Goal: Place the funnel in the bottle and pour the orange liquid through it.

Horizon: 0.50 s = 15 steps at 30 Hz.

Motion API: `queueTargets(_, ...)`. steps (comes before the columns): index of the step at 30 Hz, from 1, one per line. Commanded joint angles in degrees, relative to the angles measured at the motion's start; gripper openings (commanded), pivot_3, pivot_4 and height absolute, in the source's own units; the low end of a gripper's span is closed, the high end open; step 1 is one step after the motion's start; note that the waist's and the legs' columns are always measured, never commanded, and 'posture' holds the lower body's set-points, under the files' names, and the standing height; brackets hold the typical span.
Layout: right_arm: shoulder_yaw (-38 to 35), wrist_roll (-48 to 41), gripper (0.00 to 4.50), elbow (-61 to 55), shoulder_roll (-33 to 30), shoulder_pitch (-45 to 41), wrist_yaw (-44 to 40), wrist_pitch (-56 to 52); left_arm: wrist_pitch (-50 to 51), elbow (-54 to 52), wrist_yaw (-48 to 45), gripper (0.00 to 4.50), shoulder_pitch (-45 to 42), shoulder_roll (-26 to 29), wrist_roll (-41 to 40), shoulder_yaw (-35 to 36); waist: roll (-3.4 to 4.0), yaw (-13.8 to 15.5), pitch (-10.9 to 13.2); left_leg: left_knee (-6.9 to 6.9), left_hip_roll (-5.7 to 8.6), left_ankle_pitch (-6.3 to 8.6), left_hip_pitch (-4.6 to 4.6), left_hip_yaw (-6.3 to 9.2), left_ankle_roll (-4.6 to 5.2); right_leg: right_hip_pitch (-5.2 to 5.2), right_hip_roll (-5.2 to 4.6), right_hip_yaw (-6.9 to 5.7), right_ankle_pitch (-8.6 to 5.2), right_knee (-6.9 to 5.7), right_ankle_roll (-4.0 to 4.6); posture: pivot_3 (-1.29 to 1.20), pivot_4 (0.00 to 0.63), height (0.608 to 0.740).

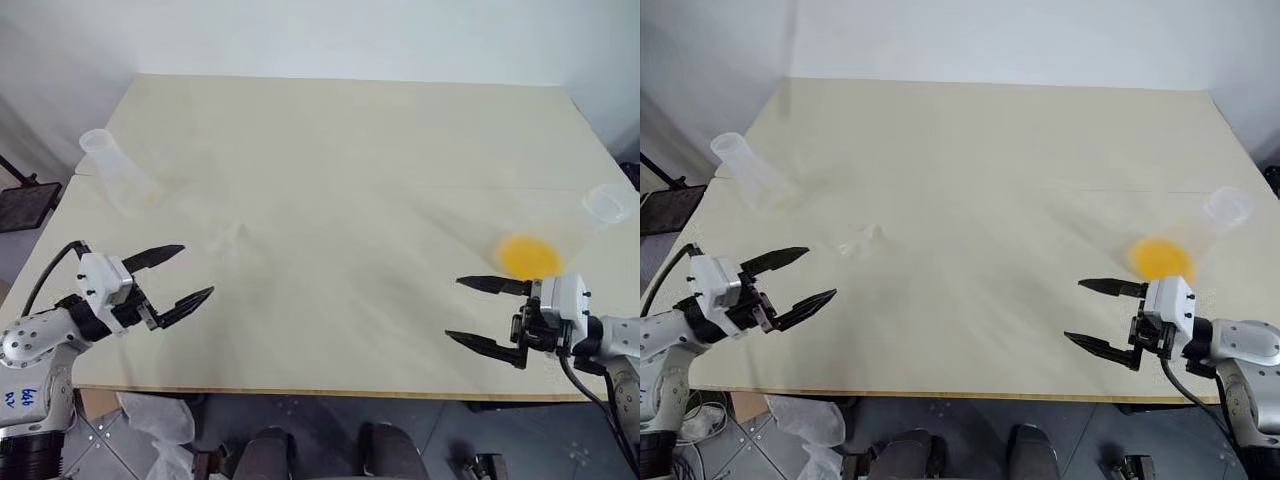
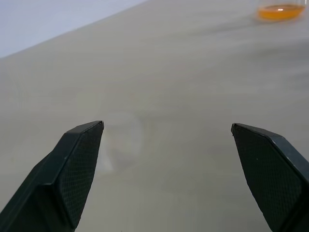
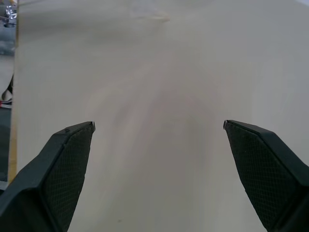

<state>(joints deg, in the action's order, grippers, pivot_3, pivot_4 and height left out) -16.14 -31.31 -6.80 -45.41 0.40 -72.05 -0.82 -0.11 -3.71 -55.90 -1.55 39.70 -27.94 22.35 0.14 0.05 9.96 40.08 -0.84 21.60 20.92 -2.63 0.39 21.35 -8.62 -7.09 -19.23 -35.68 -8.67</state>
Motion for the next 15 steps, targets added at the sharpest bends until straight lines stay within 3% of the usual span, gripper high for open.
queueTargets(1, -0.1, 0.3, 4.48, 0.1, 0.8, -0.8, 0.3, 1.7, -0.8, -1.8, 0.3, 4.5, 1.3, -0.3, -1.3, 1.8, 0.0, -0.1, 0.0, 0.0, 0.0, 0.0, 0.0, 0.0, 0.0, 0.0, 0.0, 0.0, 0.0, 0.0, 0.0, 0.0, 0.15, 0.74)
queueTargets(4, 1.5, 0.0, 4.48, -0.5, 3.2, -3.3, 2.7, 0.7, 1.7, -2.2, 4.7, 4.5, 1.5, -1.6, -1.9, 3.5, 0.0, -0.2, 0.0, 0.01, 0.0, 0.0, 0.0, -0.01, 0.0, 0.0, 0.0, 0.0, 0.0, 0.0, 0.0, 0.0, 0.15, 0.74)
queueTargets(7, 3.5, -1.5, 4.48, -3.4, 7.2, -6.6, 7.6, -2.4, 11.2, -2.9, 12.5, 4.5, 2.2, -2.6, -6.2, 7.4, 0.0, -0.3, 0.0, 0.01, -0.06, 0.0, -0.04, -0.01, -0.01, 0.01, 0.03, 0.02, 0.0, -0.06, 0.0, 0.0, 0.15, 0.74)
queueTargets(15, 9.8, 1.6, 4.48, -7.7, 18.2, -14.1, 20.2, -4.4, 7.6, -1.2, 31.1, 4.5, 5.1, -12.2, -3.9, 18.5, -0.03, -0.1, 0.0, 0.02, 0.0, 0.0, -0.05, 0.06, -0.01, 0.03, -0.04, 0.05, 0.0, -0.15, 0.0, 0.0, 0.15, 0.74)
